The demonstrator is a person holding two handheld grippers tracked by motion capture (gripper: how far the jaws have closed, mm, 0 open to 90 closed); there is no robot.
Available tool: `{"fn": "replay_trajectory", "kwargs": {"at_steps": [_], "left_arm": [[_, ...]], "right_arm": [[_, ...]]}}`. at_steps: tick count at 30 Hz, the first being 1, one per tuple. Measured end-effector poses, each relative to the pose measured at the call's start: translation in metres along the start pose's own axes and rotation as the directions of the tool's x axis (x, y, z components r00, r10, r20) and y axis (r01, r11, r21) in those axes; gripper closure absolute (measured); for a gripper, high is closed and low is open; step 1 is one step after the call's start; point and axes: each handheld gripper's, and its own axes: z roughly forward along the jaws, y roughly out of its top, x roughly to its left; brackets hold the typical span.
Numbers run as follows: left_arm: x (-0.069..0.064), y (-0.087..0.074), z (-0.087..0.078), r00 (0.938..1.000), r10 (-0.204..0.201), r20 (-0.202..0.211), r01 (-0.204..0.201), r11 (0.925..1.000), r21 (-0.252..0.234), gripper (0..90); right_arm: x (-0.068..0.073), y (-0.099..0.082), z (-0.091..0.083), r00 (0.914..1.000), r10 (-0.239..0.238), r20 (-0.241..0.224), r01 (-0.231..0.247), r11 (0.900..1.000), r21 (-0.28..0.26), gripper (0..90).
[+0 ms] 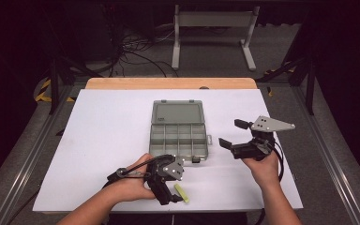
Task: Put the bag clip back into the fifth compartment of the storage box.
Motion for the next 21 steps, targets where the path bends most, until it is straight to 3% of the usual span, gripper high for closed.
{"fn": "replay_trajectory", "kwargs": {"at_steps": [13,21], "left_arm": [[0.004,-0.003,0.018,0.9993,0.009,0.035,-0.011,0.9977,0.066,21.8],[0.003,-0.003,0.027,0.9991,0.027,0.032,-0.030,0.9947,0.099,24.8]], "right_arm": [[0.000,0.000,0.001,0.9999,0.011,-0.014,-0.011,0.9999,-0.001,7.5],[0.000,-0.001,0.002,0.9997,0.015,-0.018,-0.015,0.9999,0.002,7.5]]}}
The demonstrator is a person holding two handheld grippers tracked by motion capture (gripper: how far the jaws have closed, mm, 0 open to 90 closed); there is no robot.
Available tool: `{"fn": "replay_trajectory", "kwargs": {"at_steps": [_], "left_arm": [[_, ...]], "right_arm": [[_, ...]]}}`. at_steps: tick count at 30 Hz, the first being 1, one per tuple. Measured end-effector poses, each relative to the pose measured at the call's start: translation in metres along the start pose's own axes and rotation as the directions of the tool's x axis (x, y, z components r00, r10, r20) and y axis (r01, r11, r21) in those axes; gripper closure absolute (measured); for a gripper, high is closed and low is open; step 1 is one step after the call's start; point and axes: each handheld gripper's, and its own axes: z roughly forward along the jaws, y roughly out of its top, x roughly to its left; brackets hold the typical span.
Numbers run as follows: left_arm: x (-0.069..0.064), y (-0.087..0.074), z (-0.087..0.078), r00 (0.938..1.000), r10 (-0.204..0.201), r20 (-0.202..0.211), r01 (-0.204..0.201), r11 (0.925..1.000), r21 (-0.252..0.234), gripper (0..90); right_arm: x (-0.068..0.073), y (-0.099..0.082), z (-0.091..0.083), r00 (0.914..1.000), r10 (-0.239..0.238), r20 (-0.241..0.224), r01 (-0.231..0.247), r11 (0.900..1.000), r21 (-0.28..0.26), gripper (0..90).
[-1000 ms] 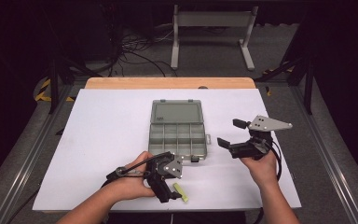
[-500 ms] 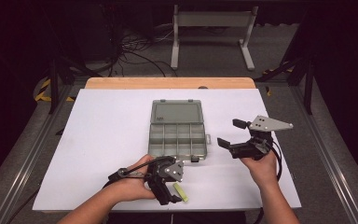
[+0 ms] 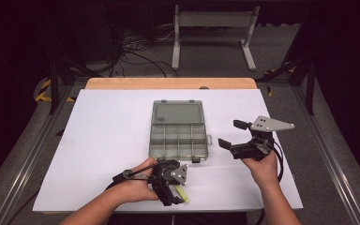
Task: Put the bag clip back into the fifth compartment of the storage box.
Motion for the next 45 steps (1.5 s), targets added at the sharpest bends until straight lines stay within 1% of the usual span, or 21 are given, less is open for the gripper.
{"fn": "replay_trajectory", "kwargs": {"at_steps": [3,6,7,8,11,13,14,16,22,26,28,31,33,35,38,39,40,41,43,44,45], "left_arm": [[-0.001,0.000,0.003,1.0000,-0.002,-0.002,0.002,1.0000,0.006,26.5],[-0.001,0.001,0.004,1.0000,0.007,-0.005,-0.007,0.9998,0.019,29.0],[0.000,0.000,0.004,1.0000,0.010,0.000,-0.010,0.9999,0.013,30.0],[0.000,0.000,0.005,1.0000,0.009,0.004,-0.009,0.9999,0.011,31.4],[0.000,0.000,0.007,0.9998,0.018,-0.007,-0.018,0.9996,0.020,36.1],[0.002,-0.001,0.008,0.9999,0.016,0.001,-0.016,0.9996,0.022,38.6],[0.001,-0.001,0.009,1.0000,0.007,0.000,-0.007,0.9998,0.020,40.5],[0.002,-0.001,0.010,0.9999,0.013,0.006,-0.013,0.9995,0.030,42.9],[0.001,-0.001,0.011,0.9995,0.024,-0.019,-0.023,0.9990,0.038,50.4],[0.001,0.000,0.010,0.9994,0.029,-0.019,-0.028,0.9989,0.039,54.2],[0.000,-0.001,0.010,0.9994,0.030,-0.015,-0.029,0.9990,0.034,59.0],[-0.001,-0.001,0.008,0.9989,0.043,-0.016,-0.042,0.9979,0.048,72.6],[-0.001,-0.001,0.008,0.9991,0.039,-0.018,-0.038,0.9981,0.049,77.1],[-0.001,0.000,0.009,0.9986,0.046,-0.025,-0.045,0.9981,0.043,77.3],[-0.003,0.002,0.007,0.9972,0.054,-0.051,-0.051,0.9967,0.064,77.6],[-0.003,0.002,0.007,0.9972,0.054,-0.051,-0.051,0.9967,0.064,77.7],[-0.002,0.002,0.006,0.9979,0.050,-0.041,-0.048,0.9973,0.055,77.7],[-0.003,0.002,0.004,0.9977,0.045,-0.050,-0.043,0.9978,0.050,77.7],[-0.002,0.003,-0.001,0.9978,0.043,-0.051,-0.041,0.9983,0.041,77.7],[-0.002,0.003,-0.006,0.9981,0.037,-0.049,-0.036,0.9990,0.025,77.7],[-0.002,0.004,-0.009,0.9977,0.035,-0.058,-0.034,0.9992,0.023,77.7]], "right_arm": [[0.000,0.000,0.001,1.0000,0.001,-0.001,-0.001,1.0000,0.003,7.5],[0.000,0.000,0.001,1.0000,0.003,-0.002,-0.003,1.0000,0.003,7.5],[-0.001,0.000,0.000,1.0000,0.002,0.000,-0.002,1.0000,0.004,7.5],[-0.001,0.000,0.000,1.0000,0.002,-0.001,-0.002,1.0000,0.004,7.5],[-0.001,0.000,0.000,1.0000,0.003,0.001,-0.003,1.0000,0.008,7.5],[-0.002,-0.001,0.000,1.0000,0.005,0.002,-0.005,1.0000,0.007,7.5],[-0.002,-0.001,0.000,1.0000,0.009,0.001,-0.009,0.9999,0.005,7.5],[-0.002,-0.001,0.000,1.0000,0.005,0.002,-0.005,1.0000,0.008,7.5],[-0.002,-0.001,0.000,1.0000,0.002,0.000,-0.002,1.0000,0.006,7.5],[-0.002,-0.001,0.000,1.0000,0.004,-0.001,-0.004,1.0000,0.008,7.5],[-0.002,-0.001,0.001,1.0000,0.009,-0.003,-0.009,0.9999,0.009,7.4],[-0.004,-0.002,0.001,0.9997,0.021,-0.009,-0.021,0.9998,0.005,7.2],[-0.004,-0.003,0.001,0.9997,0.022,-0.010,-0.022,0.9998,0.004,7.1],[-0.004,-0.003,0.001,0.9997,0.024,-0.009,-0.024,0.9997,0.002,7.1],[-0.005,-0.003,0.002,0.9997,0.023,-0.009,-0.023,0.9997,0.005,7.1],[-0.005,-0.003,0.002,0.9997,0.023,-0.009,-0.023,0.9997,0.005,7.1],[-0.005,-0.003,0.002,0.9997,0.023,-0.007,-0.023,0.9997,0.007,7.1],[-0.005,-0.003,0.002,0.9997,0.024,-0.008,-0.024,0.9997,0.007,7.1],[-0.005,-0.003,0.002,0.9996,0.026,-0.007,-0.026,0.9996,0.007,7.1],[-0.005,-0.003,0.002,0.9996,0.026,-0.006,-0.026,0.9996,0.007,7.1],[-0.005,-0.003,0.002,0.9996,0.027,-0.006,-0.027,0.9996,0.008,7.1]]}}
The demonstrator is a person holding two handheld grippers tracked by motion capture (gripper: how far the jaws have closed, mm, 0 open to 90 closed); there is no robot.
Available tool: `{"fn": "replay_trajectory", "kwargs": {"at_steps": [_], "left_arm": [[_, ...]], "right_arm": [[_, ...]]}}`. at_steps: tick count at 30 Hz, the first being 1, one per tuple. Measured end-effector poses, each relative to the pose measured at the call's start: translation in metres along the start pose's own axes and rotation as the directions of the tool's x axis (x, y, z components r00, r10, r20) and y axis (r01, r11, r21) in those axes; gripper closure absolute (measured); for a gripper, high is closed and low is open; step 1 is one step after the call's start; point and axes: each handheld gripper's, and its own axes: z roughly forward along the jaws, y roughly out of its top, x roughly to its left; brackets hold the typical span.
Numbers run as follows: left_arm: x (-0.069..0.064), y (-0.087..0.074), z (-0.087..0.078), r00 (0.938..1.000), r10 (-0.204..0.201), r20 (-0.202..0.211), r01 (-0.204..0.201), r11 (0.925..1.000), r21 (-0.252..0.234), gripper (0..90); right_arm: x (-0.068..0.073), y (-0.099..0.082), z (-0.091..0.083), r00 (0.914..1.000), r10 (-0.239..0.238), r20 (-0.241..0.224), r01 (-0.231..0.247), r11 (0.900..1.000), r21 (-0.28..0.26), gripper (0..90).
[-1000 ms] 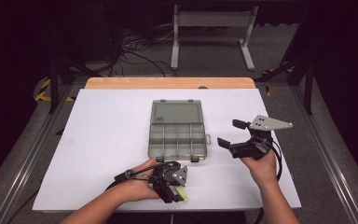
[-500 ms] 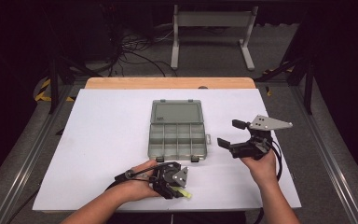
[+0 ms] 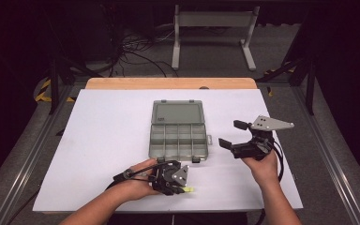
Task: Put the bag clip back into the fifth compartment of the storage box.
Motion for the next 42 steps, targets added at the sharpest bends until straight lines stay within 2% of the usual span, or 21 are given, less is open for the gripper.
{"fn": "replay_trajectory", "kwargs": {"at_steps": [5,10,13,22,24,25,27,31,34,35,36,39,42], "left_arm": [[0.002,0.000,-0.011,0.9998,-0.011,-0.014,0.010,0.9997,-0.021,77.8],[0.006,-0.001,-0.024,0.9988,-0.043,-0.024,0.042,0.9977,-0.054,77.7],[0.009,-0.003,-0.033,0.9966,-0.078,-0.028,0.075,0.9935,-0.085,77.7],[0.016,-0.005,-0.047,0.9913,-0.121,-0.051,0.115,0.9870,-0.112,77.7],[0.017,-0.005,-0.049,0.9866,-0.153,-0.057,0.145,0.9826,-0.116,77.7],[0.017,-0.005,-0.049,0.9866,-0.153,-0.057,0.145,0.9826,-0.116,77.7],[0.017,-0.004,-0.052,0.9820,-0.172,-0.077,0.163,0.9800,-0.114,77.7],[0.019,-0.005,-0.057,0.9770,-0.194,-0.088,0.183,0.9755,-0.122,77.7],[0.022,-0.007,-0.063,0.9689,-0.223,-0.108,0.208,0.9689,-0.135,77.7],[0.022,-0.007,-0.063,0.9689,-0.223,-0.108,0.208,0.9689,-0.135,77.7],[0.024,-0.008,-0.066,0.9638,-0.238,-0.121,0.220,0.9649,-0.143,77.7],[0.029,-0.011,-0.072,0.9571,-0.257,-0.133,0.235,0.9589,-0.159,77.7],[0.034,-0.013,-0.075,0.9471,-0.283,-0.152,0.257,0.9514,-0.170,77.7]], "right_arm": [[0.000,0.000,0.000,1.0000,0.000,0.001,0.000,1.0000,0.002,7.1],[0.000,0.000,0.000,1.0000,0.000,0.003,0.000,1.0000,0.001,7.1],[0.000,0.000,0.000,1.0000,0.001,0.004,-0.001,1.0000,0.001,7.1],[0.000,0.000,0.000,1.0000,-0.003,0.007,0.003,1.0000,0.004,7.1],[0.000,0.000,0.000,1.0000,-0.002,0.008,0.002,1.0000,0.004,7.1],[0.000,0.000,0.000,1.0000,-0.002,0.008,0.002,1.0000,0.004,7.1],[0.000,0.000,0.000,1.0000,-0.002,0.008,0.002,1.0000,0.004,7.1],[0.000,0.000,0.000,1.0000,-0.003,0.008,0.003,1.0000,0.004,7.1],[0.000,-0.001,0.001,1.0000,-0.003,0.009,0.003,1.0000,0.005,7.1],[0.000,-0.001,0.001,1.0000,-0.002,0.008,0.002,1.0000,0.006,7.1],[0.000,-0.001,0.001,1.0000,-0.002,0.007,0.002,1.0000,0.007,7.1],[0.000,-0.001,0.001,1.0000,0.000,0.007,0.000,1.0000,0.008,7.1],[0.000,-0.001,0.002,1.0000,-0.001,0.007,0.001,1.0000,0.009,7.1]]}}
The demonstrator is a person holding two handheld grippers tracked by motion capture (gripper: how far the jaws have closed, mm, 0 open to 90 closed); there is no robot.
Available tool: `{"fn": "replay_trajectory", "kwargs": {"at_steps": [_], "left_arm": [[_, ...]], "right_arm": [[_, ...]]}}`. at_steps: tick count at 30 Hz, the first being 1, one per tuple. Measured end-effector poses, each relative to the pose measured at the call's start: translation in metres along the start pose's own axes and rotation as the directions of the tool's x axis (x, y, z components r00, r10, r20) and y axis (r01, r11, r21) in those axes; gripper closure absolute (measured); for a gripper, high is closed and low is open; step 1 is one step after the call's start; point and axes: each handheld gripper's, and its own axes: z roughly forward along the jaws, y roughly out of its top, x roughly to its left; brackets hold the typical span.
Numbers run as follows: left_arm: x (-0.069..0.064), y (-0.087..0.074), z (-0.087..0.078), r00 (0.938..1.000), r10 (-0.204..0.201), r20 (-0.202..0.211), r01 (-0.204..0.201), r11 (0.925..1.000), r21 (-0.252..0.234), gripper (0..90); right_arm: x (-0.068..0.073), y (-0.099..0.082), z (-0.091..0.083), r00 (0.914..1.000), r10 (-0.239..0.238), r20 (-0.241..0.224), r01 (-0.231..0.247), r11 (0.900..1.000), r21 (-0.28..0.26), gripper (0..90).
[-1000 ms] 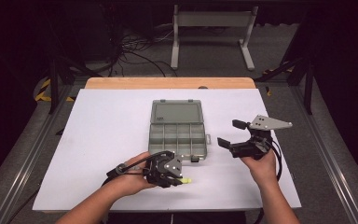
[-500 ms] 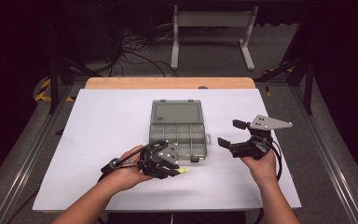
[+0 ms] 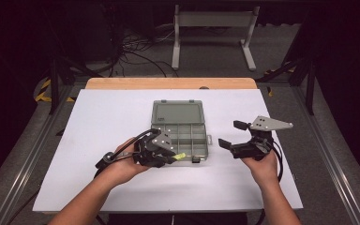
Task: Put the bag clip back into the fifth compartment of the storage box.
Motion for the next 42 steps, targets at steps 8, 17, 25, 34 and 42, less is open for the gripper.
{"fn": "replay_trajectory", "kwargs": {"at_steps": [8,17,25,34,42], "left_arm": [[0.013,-0.003,-0.002,0.9967,-0.064,-0.050,0.064,0.9979,-0.013,77.7],[0.024,-0.008,0.000,0.9763,-0.168,-0.137,0.166,0.9859,-0.026,77.6],[0.030,-0.011,0.000,0.9532,-0.244,-0.178,0.242,0.9697,-0.037,77.5],[0.034,-0.014,0.000,0.9274,-0.312,-0.206,0.308,0.9499,-0.054,77.5],[0.039,-0.016,0.001,0.8963,-0.374,-0.238,0.370,0.9270,-0.064,77.4]], "right_arm": [[0.000,0.000,0.000,1.0000,0.000,0.000,0.000,1.0000,0.001,7.1],[0.000,-0.001,0.002,1.0000,-0.002,-0.001,0.002,1.0000,0.008,7.1],[0.000,-0.001,0.002,1.0000,-0.004,0.001,0.004,1.0000,0.008,7.1],[0.000,-0.001,0.002,1.0000,-0.003,0.001,0.003,1.0000,0.008,7.1],[0.000,-0.001,0.002,1.0000,-0.004,0.001,0.004,1.0000,0.007,7.1]]}}
